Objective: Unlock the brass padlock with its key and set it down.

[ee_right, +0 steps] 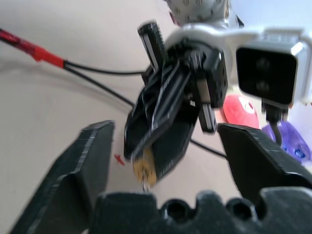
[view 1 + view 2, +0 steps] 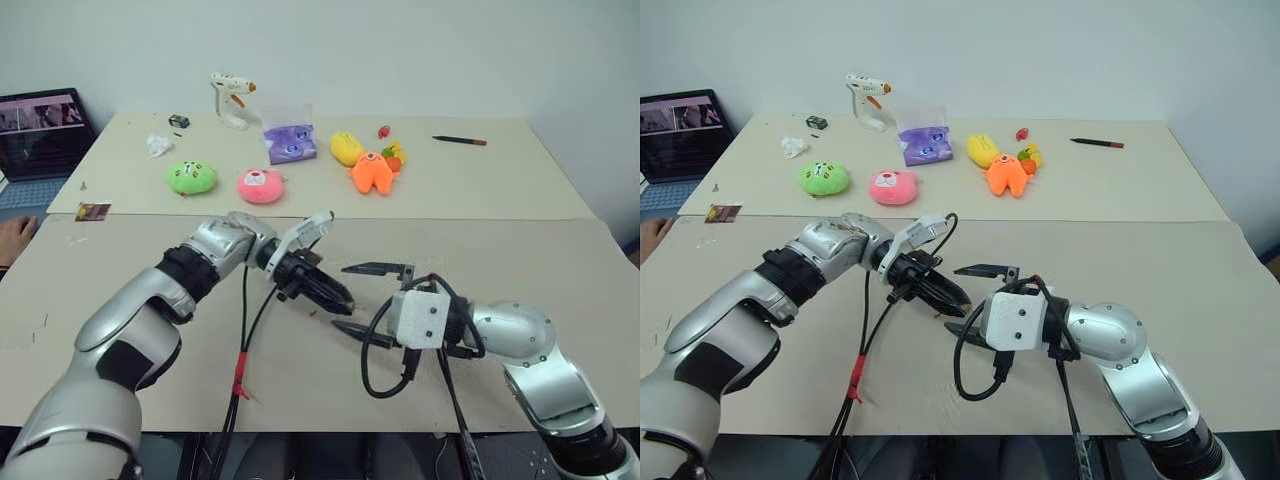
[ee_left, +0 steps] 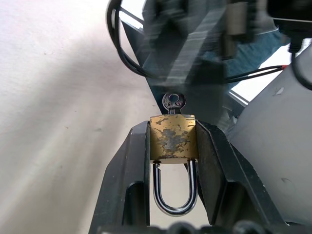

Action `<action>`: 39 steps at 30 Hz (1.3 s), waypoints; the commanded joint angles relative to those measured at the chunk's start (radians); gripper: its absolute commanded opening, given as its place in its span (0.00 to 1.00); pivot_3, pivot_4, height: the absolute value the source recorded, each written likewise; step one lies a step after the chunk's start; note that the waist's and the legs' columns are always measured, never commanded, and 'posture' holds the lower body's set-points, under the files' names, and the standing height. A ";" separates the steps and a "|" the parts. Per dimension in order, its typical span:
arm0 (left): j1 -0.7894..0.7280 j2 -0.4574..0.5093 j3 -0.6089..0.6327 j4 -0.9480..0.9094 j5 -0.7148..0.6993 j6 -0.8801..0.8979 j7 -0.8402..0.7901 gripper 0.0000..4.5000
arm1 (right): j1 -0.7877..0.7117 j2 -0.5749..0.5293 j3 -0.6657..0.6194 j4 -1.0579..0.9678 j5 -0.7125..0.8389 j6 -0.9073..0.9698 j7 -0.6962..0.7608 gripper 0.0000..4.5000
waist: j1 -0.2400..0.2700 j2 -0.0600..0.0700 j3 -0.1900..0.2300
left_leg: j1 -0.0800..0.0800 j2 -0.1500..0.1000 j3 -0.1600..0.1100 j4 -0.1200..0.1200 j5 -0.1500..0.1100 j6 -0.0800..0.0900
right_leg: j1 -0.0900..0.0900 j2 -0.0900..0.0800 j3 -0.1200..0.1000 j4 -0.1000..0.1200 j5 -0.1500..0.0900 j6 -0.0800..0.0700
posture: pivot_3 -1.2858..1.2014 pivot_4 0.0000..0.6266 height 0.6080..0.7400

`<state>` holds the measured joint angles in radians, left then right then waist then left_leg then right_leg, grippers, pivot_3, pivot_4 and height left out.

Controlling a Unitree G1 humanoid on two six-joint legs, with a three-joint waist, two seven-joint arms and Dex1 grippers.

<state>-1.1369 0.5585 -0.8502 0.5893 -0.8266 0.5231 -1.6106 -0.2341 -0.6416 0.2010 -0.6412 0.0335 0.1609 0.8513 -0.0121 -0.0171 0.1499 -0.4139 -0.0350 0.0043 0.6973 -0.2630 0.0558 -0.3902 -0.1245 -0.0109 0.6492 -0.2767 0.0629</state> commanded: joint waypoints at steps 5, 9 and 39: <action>-0.030 0.002 0.019 -0.007 -0.007 -0.002 -0.004 0.18 | -0.012 -0.004 -0.007 -0.035 0.006 -0.027 -0.004 0.96 | 0.000 0.000 0.000 | 0.000 0.000 0.000 0.000 0.000 0.000 | 0.000 0.000 0.000 0.000 0.000 0.000 | 0.52 0.24 0.99; -0.037 0.008 0.018 -0.010 -0.020 0.021 -0.004 0.18 | 0.003 -0.021 -0.001 -0.022 -0.028 -0.080 -0.002 0.96 | 0.000 0.000 0.000 | 0.000 0.000 0.000 0.000 0.000 0.000 | 0.000 0.000 0.000 0.000 0.000 0.000 | 0.52 0.24 0.99; -0.076 0.080 -0.051 -0.047 -0.136 0.080 -0.004 0.18 | 0.054 -0.028 -0.013 0.026 -0.067 -0.225 -0.039 0.29 | 0.000 0.000 0.000 | 0.000 0.000 0.000 0.000 0.000 0.000 | 0.000 0.000 0.000 0.000 0.000 0.000 | 0.52 0.24 0.99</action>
<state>-1.1874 0.6253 -0.9091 0.5611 -0.9443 0.6156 -1.6097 -0.1779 -0.6739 0.2130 -0.5952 -0.0548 -0.0412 0.8224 -0.0118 -0.0170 0.1499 -0.4138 -0.0350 0.0042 0.6972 -0.2629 0.0557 -0.3902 -0.1245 -0.0108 0.6492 -0.2768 0.0631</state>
